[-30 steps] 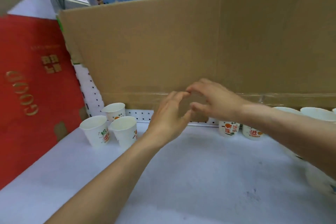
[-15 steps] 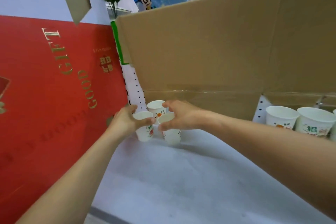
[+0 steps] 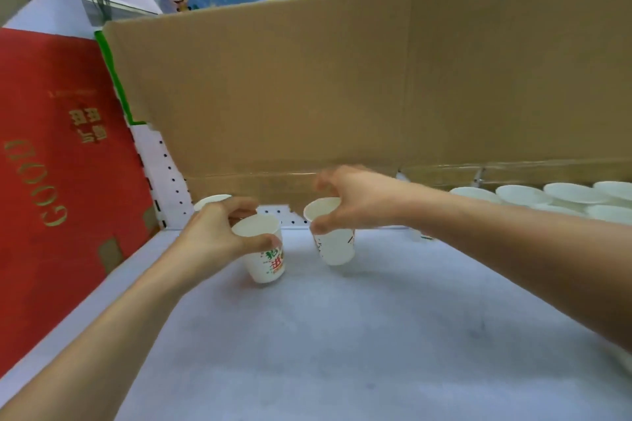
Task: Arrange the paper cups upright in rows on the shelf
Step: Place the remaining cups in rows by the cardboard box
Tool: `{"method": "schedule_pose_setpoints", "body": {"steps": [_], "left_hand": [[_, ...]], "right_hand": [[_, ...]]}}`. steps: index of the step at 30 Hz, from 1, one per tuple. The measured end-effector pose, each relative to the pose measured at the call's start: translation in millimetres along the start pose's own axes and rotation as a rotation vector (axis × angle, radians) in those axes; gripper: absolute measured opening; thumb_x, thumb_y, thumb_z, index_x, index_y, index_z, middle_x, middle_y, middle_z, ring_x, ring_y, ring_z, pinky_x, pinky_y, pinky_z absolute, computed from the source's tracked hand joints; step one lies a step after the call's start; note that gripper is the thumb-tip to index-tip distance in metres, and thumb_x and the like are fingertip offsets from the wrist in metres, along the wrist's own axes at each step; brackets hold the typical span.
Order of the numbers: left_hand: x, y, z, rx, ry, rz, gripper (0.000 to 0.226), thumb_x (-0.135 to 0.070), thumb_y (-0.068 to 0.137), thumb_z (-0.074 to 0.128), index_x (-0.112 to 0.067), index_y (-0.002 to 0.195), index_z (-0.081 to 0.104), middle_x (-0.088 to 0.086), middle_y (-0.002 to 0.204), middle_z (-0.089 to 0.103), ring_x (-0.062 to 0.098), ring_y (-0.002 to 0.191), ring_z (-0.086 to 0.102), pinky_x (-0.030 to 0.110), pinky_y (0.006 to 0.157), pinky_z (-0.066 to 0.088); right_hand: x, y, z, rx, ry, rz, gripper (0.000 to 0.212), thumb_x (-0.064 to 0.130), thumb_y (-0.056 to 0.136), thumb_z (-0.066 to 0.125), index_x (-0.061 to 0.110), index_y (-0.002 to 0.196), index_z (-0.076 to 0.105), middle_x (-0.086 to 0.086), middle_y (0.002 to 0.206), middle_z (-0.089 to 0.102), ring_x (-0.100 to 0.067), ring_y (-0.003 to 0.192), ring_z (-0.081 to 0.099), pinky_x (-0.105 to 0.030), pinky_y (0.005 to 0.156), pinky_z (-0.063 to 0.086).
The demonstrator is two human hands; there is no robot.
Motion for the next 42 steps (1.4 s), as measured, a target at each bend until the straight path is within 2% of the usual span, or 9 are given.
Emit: {"method": "schedule_pose_setpoints", "body": {"steps": [3, 12, 18, 23, 27, 31, 35, 38, 42], "left_hand": [[-39.2, 2.5, 28.9, 0.100, -0.043, 0.114, 0.061, -0.034, 0.065, 0.087, -0.031, 0.118, 0.058, -0.019, 0.105, 0.063, -0.008, 0.090, 0.058, 0.010, 0.070, 0.042], [-107.7, -2.7, 102.7, 0.317, -0.128, 0.283, 0.071, -0.040, 0.063, 0.087, -0.028, 0.126, 0.058, -0.017, 0.111, 0.064, -0.005, 0.098, 0.060, 0.023, 0.090, 0.050], [-123.2, -7.4, 122.6, 0.375, -0.168, 0.308, 0.082, -0.053, 0.049, 0.084, -0.032, 0.124, 0.058, -0.017, 0.108, 0.064, -0.004, 0.098, 0.060, 0.028, 0.093, 0.050], [-131.8, -12.8, 134.2, 0.409, -0.195, 0.326, 0.079, -0.048, 0.053, 0.082, -0.032, 0.125, 0.056, -0.017, 0.108, 0.063, -0.007, 0.097, 0.058, 0.023, 0.090, 0.049], [-133.9, -15.2, 141.1, 0.431, -0.218, 0.340, 0.077, -0.047, 0.053, 0.083, -0.033, 0.124, 0.056, -0.018, 0.108, 0.064, -0.008, 0.095, 0.058, 0.018, 0.083, 0.046], [-136.8, -15.7, 145.9, 0.445, -0.241, 0.340, 0.076, -0.045, 0.055, 0.085, -0.034, 0.124, 0.056, -0.017, 0.110, 0.064, -0.005, 0.099, 0.058, 0.020, 0.087, 0.047], [-141.4, -19.7, 151.4, 0.490, -0.259, 0.348, 0.066, -0.035, 0.062, 0.089, -0.039, 0.118, 0.054, -0.016, 0.112, 0.063, -0.004, 0.101, 0.058, 0.017, 0.086, 0.048], [-144.6, -23.1, 156.1, 0.502, -0.273, 0.346, 0.071, -0.029, 0.064, 0.089, -0.031, 0.125, 0.053, -0.015, 0.113, 0.062, -0.006, 0.100, 0.058, 0.011, 0.081, 0.048], [-148.1, -28.0, 164.7, 0.525, -0.318, 0.333, 0.074, -0.033, 0.059, 0.090, -0.031, 0.124, 0.054, -0.011, 0.114, 0.061, -0.002, 0.100, 0.059, 0.020, 0.087, 0.052]], "right_hand": [[-38.8, -38.9, -37.5, -0.035, -0.104, 0.131, 0.065, 0.050, 0.073, 0.073, 0.023, 0.127, 0.052, 0.005, 0.109, 0.061, -0.012, 0.084, 0.060, -0.028, 0.068, 0.052], [-123.6, -96.2, -58.1, -0.081, -0.218, 0.475, 0.066, 0.064, 0.070, 0.069, 0.022, 0.118, 0.054, 0.002, 0.104, 0.063, -0.019, 0.090, 0.060, -0.035, 0.081, 0.052], [-134.8, -101.1, -51.9, -0.088, -0.366, 0.473, 0.063, 0.068, 0.070, 0.065, 0.016, 0.106, 0.061, -0.001, 0.100, 0.067, -0.021, 0.089, 0.061, -0.035, 0.079, 0.051], [-139.9, -100.4, -45.2, -0.145, -0.558, 0.418, 0.078, 0.085, 0.061, 0.055, 0.020, 0.103, 0.063, 0.004, 0.101, 0.068, -0.020, 0.092, 0.060, -0.033, 0.077, 0.047], [-142.5, -104.3, -47.7, -0.192, -0.561, 0.348, 0.081, 0.090, 0.067, 0.036, 0.022, 0.103, 0.060, 0.002, 0.104, 0.065, -0.020, 0.100, 0.046, -0.036, 0.080, 0.035], [-139.4, -113.9, -62.3, -0.099, -0.367, 0.308, 0.055, 0.072, 0.072, 0.057, 0.029, 0.108, 0.057, 0.008, 0.104, 0.060, -0.015, 0.107, 0.041, -0.034, 0.089, 0.031], [-137.3, -115.7, -59.5, -0.054, -0.317, 0.240, 0.020, 0.045, 0.076, 0.071, 0.031, 0.084, 0.060, 0.012, 0.086, 0.059, -0.014, 0.089, 0.053, -0.028, 0.066, 0.036], [-141.0, -112.5, -51.8, -0.088, -0.236, 0.222, 0.022, 0.036, 0.078, 0.072, 0.027, 0.066, 0.056, 0.010, 0.071, 0.057, -0.015, 0.071, 0.055, -0.026, 0.054, 0.035], [-140.2, -119.6, -59.0, -0.173, -0.115, 0.182, 0.020, 0.042, 0.084, 0.069, 0.026, 0.072, 0.066, 0.006, 0.073, 0.064, -0.014, 0.069, 0.059, -0.031, 0.058, 0.045]]}}
Point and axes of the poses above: each hand's wrist, its own y-axis towards the middle knuckle, its own z-axis out of the palm, x = y × z, the point moved 1 cm from there along y, towards the middle knuckle
